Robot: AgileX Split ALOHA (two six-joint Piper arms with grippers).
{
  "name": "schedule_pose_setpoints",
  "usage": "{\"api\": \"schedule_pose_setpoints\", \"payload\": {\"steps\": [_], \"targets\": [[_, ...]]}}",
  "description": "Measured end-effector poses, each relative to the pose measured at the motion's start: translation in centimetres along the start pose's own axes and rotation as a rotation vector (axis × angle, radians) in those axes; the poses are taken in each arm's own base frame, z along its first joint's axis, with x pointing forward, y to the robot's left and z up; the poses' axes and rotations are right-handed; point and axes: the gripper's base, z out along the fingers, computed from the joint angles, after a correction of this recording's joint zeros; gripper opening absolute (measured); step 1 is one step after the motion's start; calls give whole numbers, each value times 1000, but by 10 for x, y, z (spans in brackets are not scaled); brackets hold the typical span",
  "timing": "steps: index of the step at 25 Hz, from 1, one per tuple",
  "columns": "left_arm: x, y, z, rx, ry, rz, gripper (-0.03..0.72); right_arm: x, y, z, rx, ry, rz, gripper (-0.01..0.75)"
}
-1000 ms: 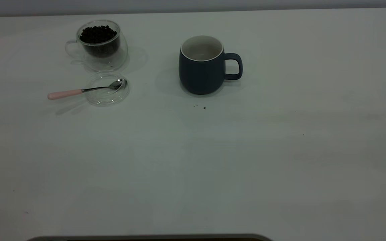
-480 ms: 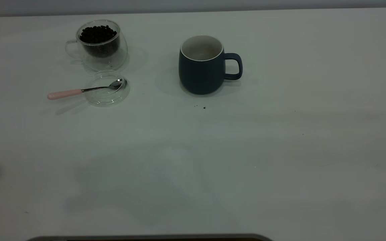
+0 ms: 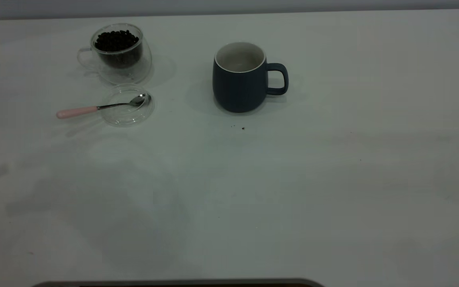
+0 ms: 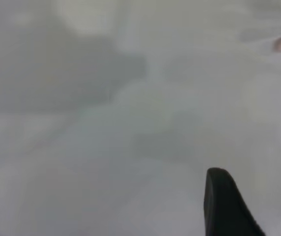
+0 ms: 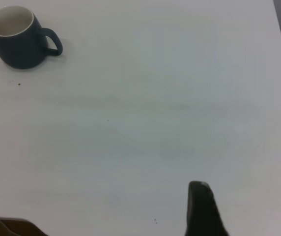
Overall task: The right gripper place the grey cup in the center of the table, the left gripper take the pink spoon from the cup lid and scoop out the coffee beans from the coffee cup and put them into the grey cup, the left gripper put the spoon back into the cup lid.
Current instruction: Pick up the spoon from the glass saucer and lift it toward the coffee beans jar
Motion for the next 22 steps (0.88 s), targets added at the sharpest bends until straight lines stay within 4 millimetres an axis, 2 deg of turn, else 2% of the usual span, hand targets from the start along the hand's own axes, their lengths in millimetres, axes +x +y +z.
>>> {"api": "schedule_pose_setpoints", "payload": {"steps": [5,11,13,18,22], "targets": [[-22,20,35,227,70,58,356,0,0,0,0,0,0,478],[-37,28,70,361,6,139,363,0,0,0,0,0,0,478],[-39,29,76,379,-20,131,403,0,0,0,0,1,0,478],[-40,35,91,384,-43,121,558,0,0,0,0,1,0,478],[-38,42,107,389,-35,77,577,0,0,0,0,1,0,478]]}}
